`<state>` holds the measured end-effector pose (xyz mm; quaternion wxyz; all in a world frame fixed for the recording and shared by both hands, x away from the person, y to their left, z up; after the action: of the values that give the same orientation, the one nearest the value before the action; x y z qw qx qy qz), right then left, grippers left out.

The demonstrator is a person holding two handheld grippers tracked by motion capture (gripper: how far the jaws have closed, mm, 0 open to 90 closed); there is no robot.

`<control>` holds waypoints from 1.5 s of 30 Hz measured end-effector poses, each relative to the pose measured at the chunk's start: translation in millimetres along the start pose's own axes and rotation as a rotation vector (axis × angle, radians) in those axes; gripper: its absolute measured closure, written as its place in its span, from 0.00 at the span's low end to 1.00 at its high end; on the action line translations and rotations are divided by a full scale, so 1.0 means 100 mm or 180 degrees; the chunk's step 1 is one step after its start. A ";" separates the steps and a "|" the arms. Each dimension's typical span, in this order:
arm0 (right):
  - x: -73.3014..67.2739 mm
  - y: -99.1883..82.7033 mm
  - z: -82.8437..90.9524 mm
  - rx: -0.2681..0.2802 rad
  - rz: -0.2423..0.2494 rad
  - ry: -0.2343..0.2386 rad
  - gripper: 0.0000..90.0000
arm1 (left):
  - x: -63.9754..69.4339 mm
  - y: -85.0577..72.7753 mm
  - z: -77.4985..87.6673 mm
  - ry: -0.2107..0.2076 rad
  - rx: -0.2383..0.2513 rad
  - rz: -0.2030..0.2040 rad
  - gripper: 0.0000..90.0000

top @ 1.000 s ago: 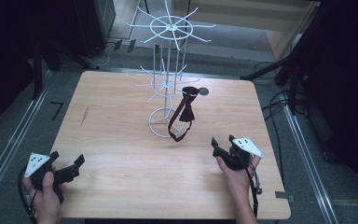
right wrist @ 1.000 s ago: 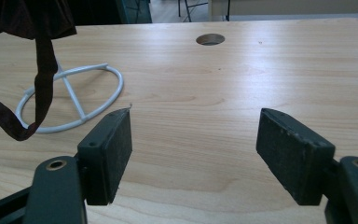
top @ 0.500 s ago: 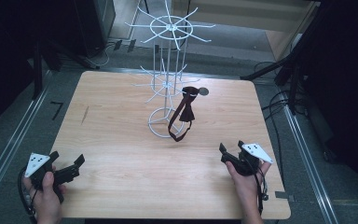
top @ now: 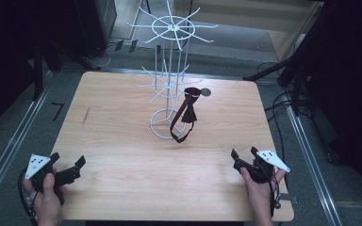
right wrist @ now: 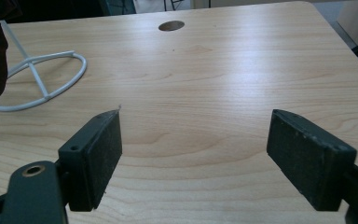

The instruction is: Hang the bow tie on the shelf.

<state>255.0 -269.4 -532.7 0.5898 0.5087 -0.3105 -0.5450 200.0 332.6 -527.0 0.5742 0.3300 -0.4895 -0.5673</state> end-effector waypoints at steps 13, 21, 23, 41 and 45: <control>0.29 -0.01 0.24 0.0047 -0.0060 -0.0148 0.20 | 0.01 0.00 0.00 0.0007 0.0000 -0.0011 0.00; 0.55 -0.06 0.45 0.0047 -0.0122 -0.0304 0.19 | 0.01 0.00 0.00 0.0016 0.0001 -0.0021 0.00; 0.63 -0.08 0.50 0.0044 -0.0119 -0.0349 0.19 | 0.01 0.00 0.00 0.0021 0.0000 -0.0021 0.00; 0.91 -0.18 0.73 -0.0003 -0.0177 -0.0524 0.17 | 0.01 0.00 0.00 0.0015 0.0002 -0.0005 0.00; 0.97 -0.22 0.76 -0.0009 -0.0215 -0.0544 0.16 | 0.01 0.00 0.00 0.0020 0.0006 -0.0002 0.00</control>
<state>198.6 -380.2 -549.4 0.5431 0.4697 -0.3415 -0.6064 199.7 331.6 -526.9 0.5753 0.3325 -0.4880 -0.5659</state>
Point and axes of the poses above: each handheld gripper's, and its own axes: z roughly backward along the jaws, y roughly out of its top, x roughly to its right, the point moved 1 cm from there along -z, roughly forward along the jaws, and after that the axes turned 7 degrees about x, right-handed, at the moved point
